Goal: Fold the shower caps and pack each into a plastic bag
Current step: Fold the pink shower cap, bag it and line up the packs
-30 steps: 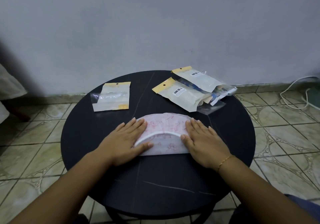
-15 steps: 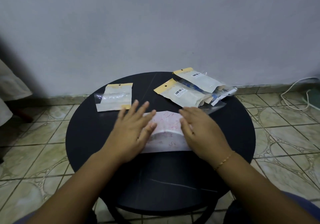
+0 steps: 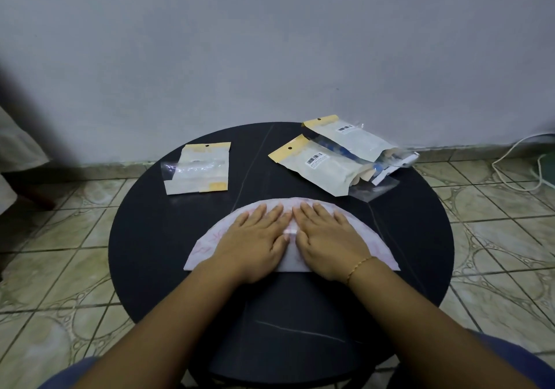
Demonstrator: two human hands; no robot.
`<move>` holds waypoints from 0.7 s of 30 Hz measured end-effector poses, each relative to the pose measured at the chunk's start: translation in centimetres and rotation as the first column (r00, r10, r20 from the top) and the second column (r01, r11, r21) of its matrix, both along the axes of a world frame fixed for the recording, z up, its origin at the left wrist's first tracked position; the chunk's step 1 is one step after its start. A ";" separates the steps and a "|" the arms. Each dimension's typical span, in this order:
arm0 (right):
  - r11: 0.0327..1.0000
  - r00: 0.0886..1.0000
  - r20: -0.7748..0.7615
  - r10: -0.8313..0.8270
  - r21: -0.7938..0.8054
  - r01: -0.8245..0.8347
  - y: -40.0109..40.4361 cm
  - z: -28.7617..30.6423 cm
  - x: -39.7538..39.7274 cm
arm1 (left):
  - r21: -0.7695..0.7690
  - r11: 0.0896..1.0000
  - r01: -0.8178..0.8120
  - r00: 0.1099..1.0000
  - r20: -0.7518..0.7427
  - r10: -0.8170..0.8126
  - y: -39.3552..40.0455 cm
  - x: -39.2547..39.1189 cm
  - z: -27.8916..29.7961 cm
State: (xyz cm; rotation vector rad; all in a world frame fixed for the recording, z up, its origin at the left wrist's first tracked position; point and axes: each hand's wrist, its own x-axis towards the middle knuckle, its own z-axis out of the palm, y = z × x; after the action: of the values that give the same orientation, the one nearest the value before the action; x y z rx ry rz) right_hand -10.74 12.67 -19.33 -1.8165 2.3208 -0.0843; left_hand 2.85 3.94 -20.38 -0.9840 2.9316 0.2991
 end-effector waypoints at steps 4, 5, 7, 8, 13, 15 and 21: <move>1.000 1.000 0.018 -0.011 0.005 0.011 0.5 -0.4 -0.4 | 0.002 0.998 -0.066 0.996 0.058 0.066 -0.1 0.5 0.3; 1.000 0.999 0.028 -0.023 0.013 0.022 0.8 -0.3 -0.8 | 0.007 0.997 -0.080 0.994 0.073 0.080 -0.3 0.8 0.4; 0.999 0.998 0.039 -0.045 0.028 0.044 1.6 -0.2 -1.7 | 0.017 0.996 -0.088 0.993 0.082 0.086 -0.5 1.6 0.5; 0.998 0.998 0.041 -0.053 0.034 0.052 2.0 -0.1 -2.1 | 0.022 0.996 -0.086 0.994 0.075 0.084 -0.7 1.9 0.4; 0.996 0.994 0.071 -0.080 0.055 0.076 3.8 0.1 -3.6 | 0.038 0.993 -0.111 0.993 0.037 0.110 -1.0 3.8 0.5; 0.995 0.994 0.073 -0.087 0.064 0.082 4.4 0.1 -4.1 | 0.051 0.991 -0.127 0.992 0.024 0.126 -0.9 4.4 0.6; 0.995 0.995 -0.066 -0.070 -0.071 0.065 4.7 0.3 -2.8 | 0.046 0.972 -0.230 0.973 0.046 0.228 0.3 6.4 0.9</move>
State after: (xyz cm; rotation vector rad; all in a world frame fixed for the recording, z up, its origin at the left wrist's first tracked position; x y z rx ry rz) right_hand -13.59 17.34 -19.00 -1.7996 2.4554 -0.1146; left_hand 9.29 4.27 -19.48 -1.3070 2.7604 0.3549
